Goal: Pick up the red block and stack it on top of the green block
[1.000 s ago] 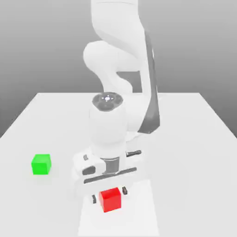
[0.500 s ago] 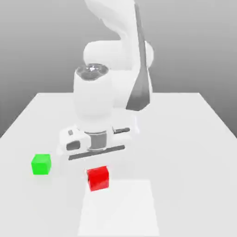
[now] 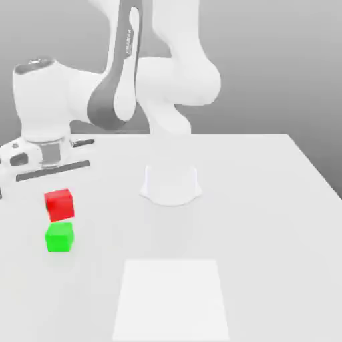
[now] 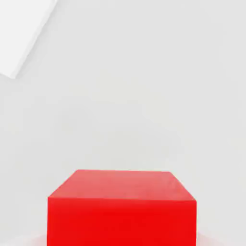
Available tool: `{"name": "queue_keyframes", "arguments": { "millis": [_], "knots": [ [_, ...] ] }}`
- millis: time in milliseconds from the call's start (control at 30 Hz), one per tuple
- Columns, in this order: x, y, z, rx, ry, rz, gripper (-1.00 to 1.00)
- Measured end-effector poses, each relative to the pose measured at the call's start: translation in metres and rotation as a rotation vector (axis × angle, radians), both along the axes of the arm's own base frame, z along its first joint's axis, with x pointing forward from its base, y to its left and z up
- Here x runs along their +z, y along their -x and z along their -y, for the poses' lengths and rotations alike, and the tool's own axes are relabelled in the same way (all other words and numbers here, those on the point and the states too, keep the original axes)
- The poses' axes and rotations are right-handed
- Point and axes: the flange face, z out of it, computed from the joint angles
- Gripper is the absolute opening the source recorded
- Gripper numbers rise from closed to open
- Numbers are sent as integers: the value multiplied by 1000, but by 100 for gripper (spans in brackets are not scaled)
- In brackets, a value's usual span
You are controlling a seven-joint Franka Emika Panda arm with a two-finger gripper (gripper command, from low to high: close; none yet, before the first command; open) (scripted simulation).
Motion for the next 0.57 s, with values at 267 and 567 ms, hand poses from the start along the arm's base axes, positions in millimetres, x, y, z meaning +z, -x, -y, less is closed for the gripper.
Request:
{"name": "queue_keyframes", "arguments": {
  "millis": [267,567],
  "knots": [
    [-35,0,-2,14,-72,27,-100],
    [-64,5,2,6,-34,10,-100]
  ]
}}
